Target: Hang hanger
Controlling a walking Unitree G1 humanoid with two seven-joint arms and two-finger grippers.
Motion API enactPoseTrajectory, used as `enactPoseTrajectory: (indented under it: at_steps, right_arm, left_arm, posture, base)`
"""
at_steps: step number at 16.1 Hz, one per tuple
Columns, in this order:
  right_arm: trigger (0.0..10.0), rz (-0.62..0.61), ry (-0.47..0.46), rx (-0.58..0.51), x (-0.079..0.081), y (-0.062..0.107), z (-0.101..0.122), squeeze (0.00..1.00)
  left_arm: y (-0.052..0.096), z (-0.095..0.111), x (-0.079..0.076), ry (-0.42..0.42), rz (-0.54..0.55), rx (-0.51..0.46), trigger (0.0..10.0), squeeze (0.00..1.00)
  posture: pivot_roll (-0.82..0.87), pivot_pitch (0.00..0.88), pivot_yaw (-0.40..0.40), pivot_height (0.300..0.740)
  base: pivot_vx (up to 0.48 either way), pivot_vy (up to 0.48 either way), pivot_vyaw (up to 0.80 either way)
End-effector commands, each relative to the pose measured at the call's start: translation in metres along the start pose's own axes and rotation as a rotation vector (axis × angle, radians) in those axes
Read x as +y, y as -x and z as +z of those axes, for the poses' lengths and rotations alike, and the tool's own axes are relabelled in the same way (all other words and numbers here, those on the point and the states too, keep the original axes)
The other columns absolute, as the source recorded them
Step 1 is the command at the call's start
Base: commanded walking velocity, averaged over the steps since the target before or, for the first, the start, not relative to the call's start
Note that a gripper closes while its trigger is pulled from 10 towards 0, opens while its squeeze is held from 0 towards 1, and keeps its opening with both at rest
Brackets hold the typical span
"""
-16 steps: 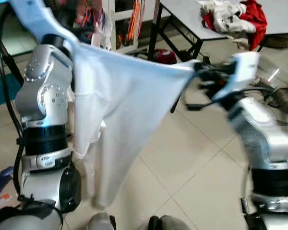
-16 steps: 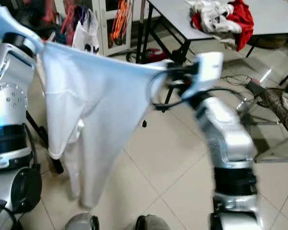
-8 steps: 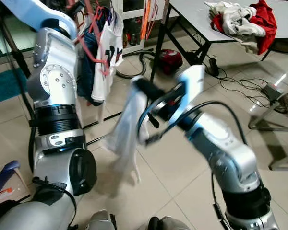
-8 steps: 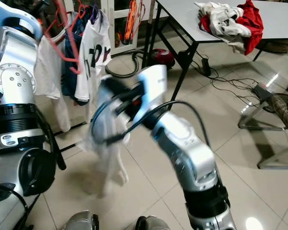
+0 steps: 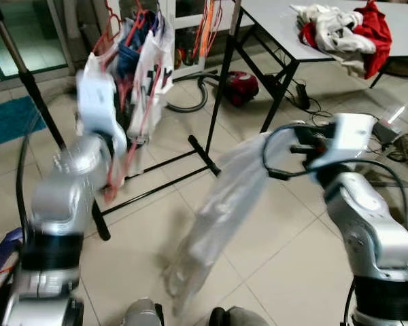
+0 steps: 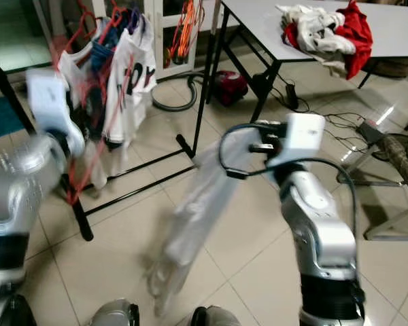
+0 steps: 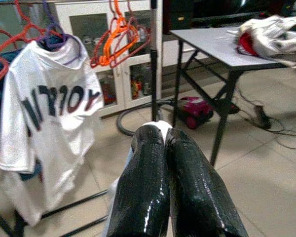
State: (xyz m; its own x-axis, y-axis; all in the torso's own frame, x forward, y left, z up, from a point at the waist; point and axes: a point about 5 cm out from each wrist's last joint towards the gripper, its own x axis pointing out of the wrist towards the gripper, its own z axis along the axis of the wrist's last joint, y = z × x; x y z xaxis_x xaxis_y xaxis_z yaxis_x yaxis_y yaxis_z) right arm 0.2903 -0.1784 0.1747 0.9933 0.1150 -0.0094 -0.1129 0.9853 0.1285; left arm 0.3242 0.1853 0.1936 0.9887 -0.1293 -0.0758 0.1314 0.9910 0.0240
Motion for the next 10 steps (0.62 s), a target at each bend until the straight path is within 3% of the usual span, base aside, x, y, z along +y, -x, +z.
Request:
enactPoseTrajectory:
  at_steps: [1, 2, 4, 5, 7, 10]
  right_arm:
    - [10.0, -0.017, 0.014, -0.044, -0.006, 0.006, 0.010, 0.00]
    - [10.0, -0.076, -0.009, -0.050, -0.016, 0.013, 0.009, 0.00]
    - [10.0, -0.182, -0.057, -0.065, -0.028, 0.019, 0.009, 0.00]
    - [10.0, -0.200, -0.066, -0.074, -0.030, 0.020, 0.010, 0.00]
    - [10.0, -0.179, -0.066, -0.067, -0.025, 0.032, 0.004, 0.00]
    - [10.0, -0.188, -0.056, -0.018, -0.023, 0.046, -0.009, 0.00]
  left_arm:
    - [0.008, 0.007, -0.007, -0.023, -0.008, -0.075, 10.0, 0.00]
    - [0.019, -0.008, -0.018, -0.028, -0.016, -0.068, 10.0, 0.00]
    - [0.022, -0.008, -0.035, -0.011, -0.044, -0.110, 10.0, 0.00]
    - [0.022, -0.006, -0.039, 0.009, -0.044, -0.108, 10.0, 0.00]
    - [0.023, 0.003, -0.054, -0.069, -0.124, -0.134, 10.0, 0.00]
    - [0.025, 0.004, -0.061, -0.097, -0.157, -0.160, 10.0, 0.00]
  posture:
    - [0.01, 0.057, -0.086, 0.740]
    - [0.01, 0.057, -0.075, 0.740]
    - [0.01, 0.062, -0.075, 0.740]
    - [0.01, 0.062, -0.075, 0.740]
    - [0.01, 0.059, -0.066, 0.740]
    - [-0.01, 0.055, -0.055, 0.740]
  base:
    - [0.000, 0.000, 0.00]
    - [0.000, 0.000, -0.80]
    - [0.139, 0.000, -0.80]
    - [0.277, 0.000, -0.80]
    - [0.313, 0.000, -0.80]
    - [0.375, 0.000, -0.80]
